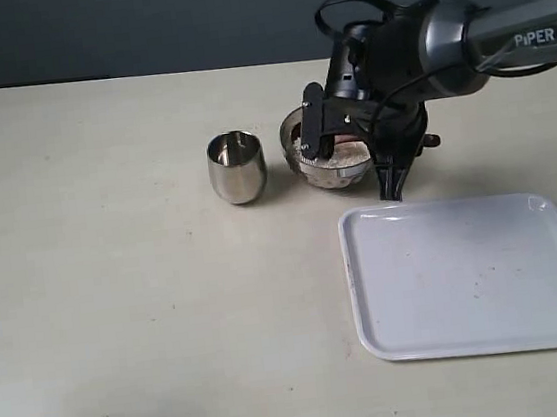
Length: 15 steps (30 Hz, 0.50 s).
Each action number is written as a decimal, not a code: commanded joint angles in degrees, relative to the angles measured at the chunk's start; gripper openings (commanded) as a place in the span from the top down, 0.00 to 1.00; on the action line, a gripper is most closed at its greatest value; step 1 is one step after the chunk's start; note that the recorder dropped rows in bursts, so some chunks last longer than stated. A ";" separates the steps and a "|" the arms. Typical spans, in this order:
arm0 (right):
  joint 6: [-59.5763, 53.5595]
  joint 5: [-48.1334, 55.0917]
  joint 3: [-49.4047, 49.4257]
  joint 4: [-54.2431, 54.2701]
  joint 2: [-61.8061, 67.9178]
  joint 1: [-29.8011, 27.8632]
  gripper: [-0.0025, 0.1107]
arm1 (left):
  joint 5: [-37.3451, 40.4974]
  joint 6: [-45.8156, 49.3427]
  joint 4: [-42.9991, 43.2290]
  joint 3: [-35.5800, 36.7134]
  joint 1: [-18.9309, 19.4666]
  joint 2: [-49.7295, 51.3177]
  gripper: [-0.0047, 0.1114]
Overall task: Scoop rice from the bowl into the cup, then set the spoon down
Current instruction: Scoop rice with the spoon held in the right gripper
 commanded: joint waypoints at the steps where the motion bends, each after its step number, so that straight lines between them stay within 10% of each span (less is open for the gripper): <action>1: -3.38 -0.13 -1.99 4.31 -0.72 -1.00 0.99 | 0.12 -0.24 -0.08 -0.26 -0.15 -0.22 0.96; 15: -6.96 1.06 -2.24 10.13 -0.72 -3.40 0.99 | 0.12 -0.24 -0.08 -0.26 -0.15 -0.22 0.96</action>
